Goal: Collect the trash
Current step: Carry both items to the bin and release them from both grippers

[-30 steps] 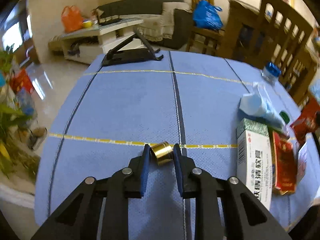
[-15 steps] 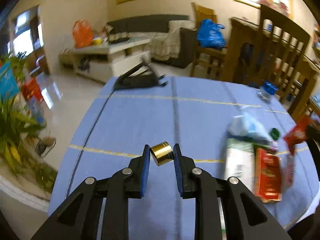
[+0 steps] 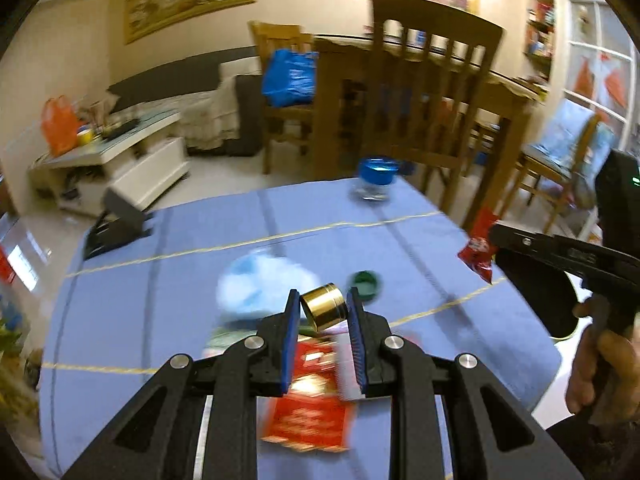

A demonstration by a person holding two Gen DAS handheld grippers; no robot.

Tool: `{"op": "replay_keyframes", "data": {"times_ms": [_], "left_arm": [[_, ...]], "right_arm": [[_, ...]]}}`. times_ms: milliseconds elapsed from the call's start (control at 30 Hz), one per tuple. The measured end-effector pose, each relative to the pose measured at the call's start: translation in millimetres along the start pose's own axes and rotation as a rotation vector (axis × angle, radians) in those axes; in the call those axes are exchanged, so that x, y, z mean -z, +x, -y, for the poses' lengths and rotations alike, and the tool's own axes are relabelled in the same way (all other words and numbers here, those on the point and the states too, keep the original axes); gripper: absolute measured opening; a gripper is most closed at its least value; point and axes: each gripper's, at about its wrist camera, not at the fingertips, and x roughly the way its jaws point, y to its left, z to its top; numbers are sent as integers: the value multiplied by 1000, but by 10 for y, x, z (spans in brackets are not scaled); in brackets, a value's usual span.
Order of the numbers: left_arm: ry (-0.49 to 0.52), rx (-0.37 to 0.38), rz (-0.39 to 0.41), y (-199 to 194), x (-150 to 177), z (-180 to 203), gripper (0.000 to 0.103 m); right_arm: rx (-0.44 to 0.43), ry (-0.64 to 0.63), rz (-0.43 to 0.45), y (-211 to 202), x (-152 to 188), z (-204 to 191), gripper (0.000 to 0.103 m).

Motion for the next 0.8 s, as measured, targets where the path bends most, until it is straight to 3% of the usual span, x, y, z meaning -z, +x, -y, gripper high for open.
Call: {"op": "replay_keyframes", "data": {"times_ms": [300, 467, 500, 533, 567, 600, 800], "left_arm": [[133, 90, 16, 165, -182, 845, 22], [186, 120, 11, 242, -193, 1163, 22], [200, 124, 10, 246, -179, 1248, 22], [209, 128, 8, 255, -174, 1294, 22], [217, 133, 6, 271, -176, 1340, 22], [225, 139, 1, 291, -177, 1399, 22], [273, 168, -18, 394, -187, 1708, 22]], "right_arm": [[312, 196, 152, -694, -78, 944, 1], [445, 264, 142, -749, -56, 1218, 2], [470, 277, 138, -743, -52, 1255, 6], [513, 307, 135, -759, -32, 1321, 22], [527, 330, 132, -760, -12, 1354, 39], [534, 380, 142, -812, 20, 1446, 67], [532, 455, 253, -1132, 115, 1534, 66]]}}
